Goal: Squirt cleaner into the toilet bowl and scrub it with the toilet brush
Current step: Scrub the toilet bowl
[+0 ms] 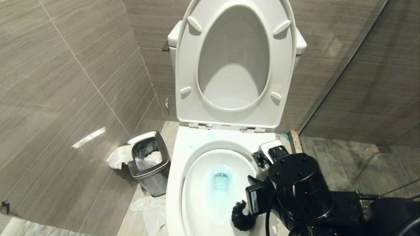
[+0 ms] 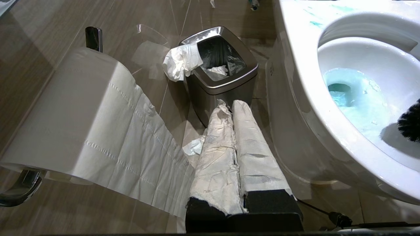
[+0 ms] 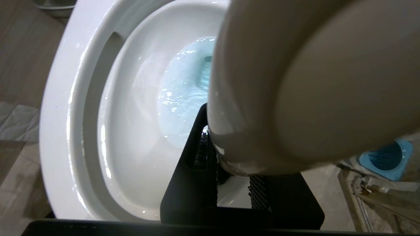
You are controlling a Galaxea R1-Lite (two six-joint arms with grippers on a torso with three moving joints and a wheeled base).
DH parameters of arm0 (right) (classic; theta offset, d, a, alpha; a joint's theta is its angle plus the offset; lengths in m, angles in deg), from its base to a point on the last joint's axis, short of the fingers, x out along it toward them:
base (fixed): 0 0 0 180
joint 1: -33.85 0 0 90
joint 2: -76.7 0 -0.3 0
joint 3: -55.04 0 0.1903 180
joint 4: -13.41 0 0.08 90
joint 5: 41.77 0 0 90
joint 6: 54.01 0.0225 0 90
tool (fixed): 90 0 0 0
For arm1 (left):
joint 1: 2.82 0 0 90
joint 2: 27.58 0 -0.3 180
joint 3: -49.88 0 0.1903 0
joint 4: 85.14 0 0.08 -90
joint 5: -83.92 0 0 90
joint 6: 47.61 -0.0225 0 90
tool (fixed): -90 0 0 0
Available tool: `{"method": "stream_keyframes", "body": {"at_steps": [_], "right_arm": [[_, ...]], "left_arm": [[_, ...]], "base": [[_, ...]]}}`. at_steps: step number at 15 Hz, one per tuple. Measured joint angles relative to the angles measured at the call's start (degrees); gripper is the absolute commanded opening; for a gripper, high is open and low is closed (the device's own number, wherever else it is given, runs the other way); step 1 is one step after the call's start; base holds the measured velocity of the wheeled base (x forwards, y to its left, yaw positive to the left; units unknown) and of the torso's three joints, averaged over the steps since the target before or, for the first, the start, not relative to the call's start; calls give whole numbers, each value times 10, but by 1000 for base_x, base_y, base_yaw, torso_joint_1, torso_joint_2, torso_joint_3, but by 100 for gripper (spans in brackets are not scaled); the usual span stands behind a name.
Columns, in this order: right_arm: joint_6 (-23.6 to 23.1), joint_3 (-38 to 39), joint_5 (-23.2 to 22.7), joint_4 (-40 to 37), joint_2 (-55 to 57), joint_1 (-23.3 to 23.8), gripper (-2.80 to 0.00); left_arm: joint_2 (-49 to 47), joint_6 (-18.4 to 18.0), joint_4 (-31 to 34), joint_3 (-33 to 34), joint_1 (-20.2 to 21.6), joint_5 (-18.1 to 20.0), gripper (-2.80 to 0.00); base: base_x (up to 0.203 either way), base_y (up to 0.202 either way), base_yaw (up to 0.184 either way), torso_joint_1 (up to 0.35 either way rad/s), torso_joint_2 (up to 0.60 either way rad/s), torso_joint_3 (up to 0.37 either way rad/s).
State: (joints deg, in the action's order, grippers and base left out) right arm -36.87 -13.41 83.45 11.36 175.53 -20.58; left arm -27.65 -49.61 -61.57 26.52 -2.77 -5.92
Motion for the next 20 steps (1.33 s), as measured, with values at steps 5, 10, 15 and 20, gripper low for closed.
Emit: {"method": "stream_keyframes", "body": {"at_steps": [5, 10, 15, 20], "right_arm": [[-5, -26, -1, 0, -13, 31, -280], [-14, -99, -4, 0, 29, 36, -280], [-12, -140, -16, 1, 90, 57, -280], [-11, -185, -28, 3, 155, 72, -280]], "left_arm": [[0, 0, 0, 0, 0, 0, -280], [0, 0, 0, 0, 0, 0, -280], [0, 0, 0, 0, 0, 0, -280], [0, 0, 0, 0, 0, 0, -280]], "base": [[0, 0, 0, 0, 0, 0], [0, 0, 0, 0, 0, 0], [0, 0, 0, 0, 0, 0], [0, 0, 0, 0, 0, 0]]}}
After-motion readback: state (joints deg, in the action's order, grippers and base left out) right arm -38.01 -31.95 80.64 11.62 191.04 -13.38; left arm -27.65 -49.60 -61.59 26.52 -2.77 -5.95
